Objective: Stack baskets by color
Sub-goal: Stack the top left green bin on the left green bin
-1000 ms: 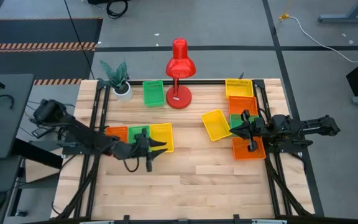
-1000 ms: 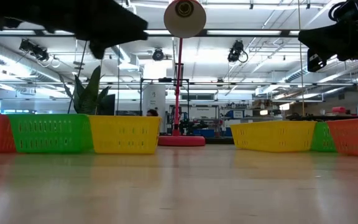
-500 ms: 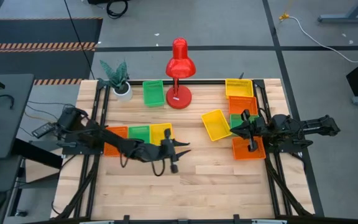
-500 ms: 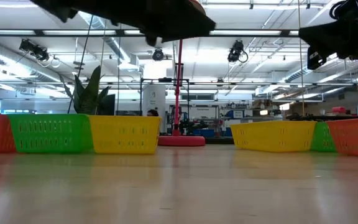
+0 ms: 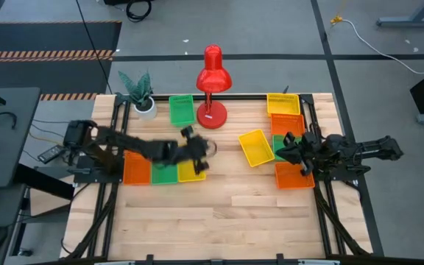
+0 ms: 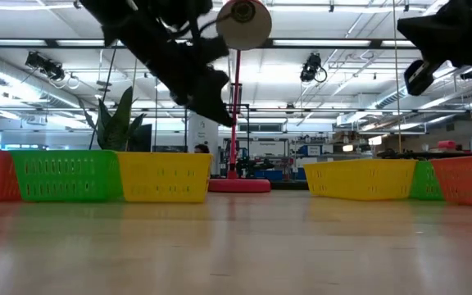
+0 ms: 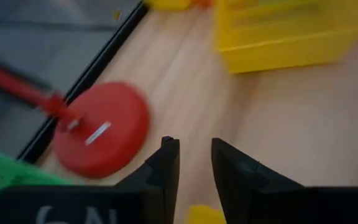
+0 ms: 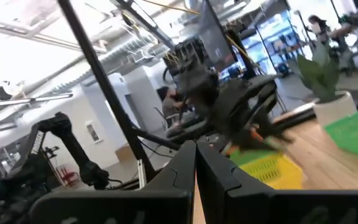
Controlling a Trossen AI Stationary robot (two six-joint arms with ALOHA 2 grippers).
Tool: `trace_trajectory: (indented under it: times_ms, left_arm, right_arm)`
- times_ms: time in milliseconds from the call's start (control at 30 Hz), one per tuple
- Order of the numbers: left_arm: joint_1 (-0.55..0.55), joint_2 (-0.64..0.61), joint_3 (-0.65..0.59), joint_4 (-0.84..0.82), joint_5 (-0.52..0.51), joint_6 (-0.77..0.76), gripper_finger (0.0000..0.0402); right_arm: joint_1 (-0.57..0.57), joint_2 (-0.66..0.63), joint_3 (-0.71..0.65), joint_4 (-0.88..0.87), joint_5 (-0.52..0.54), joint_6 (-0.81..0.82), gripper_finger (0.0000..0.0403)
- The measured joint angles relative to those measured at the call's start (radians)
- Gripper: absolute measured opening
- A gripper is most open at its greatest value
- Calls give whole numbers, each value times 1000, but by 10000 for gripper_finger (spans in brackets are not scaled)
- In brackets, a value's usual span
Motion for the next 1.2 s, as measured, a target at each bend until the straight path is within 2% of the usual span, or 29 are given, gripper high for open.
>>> trace_trajectory:
  times_ms: [167, 267, 400, 567, 700, 933, 1067, 1200]
  left_arm:
    - [210, -27, 0, -93, 214, 18, 63]
    - [308, -29, 1, -148, 291, 62, 47]
    - [382, -29, 0, -227, 365, 143, 41]
    - [417, -29, 0, -249, 393, 177, 67]
    - [447, -23, 0, -248, 404, 202, 113]
    - [504, 11, 0, -238, 416, 272, 183]
    - [507, 50, 0, -239, 417, 341, 190]
    - [507, 85, 0, -244, 411, 361, 165]
  right_arm:
    - [0, 40, 0, -19, 55, 24, 18]
    - [0, 77, 0, -26, 53, 27, 18]
    - [0, 138, 0, -26, 46, 23, 18]
    - [0, 211, 0, -22, 46, 19, 18]
    - [0, 259, 0, -12, 46, -2, 18]
    - [0, 342, 0, 132, 46, -42, 18]
    - [1, 375, 0, 158, 43, -59, 18]
    - [6, 402, 0, 156, 43, -57, 18]
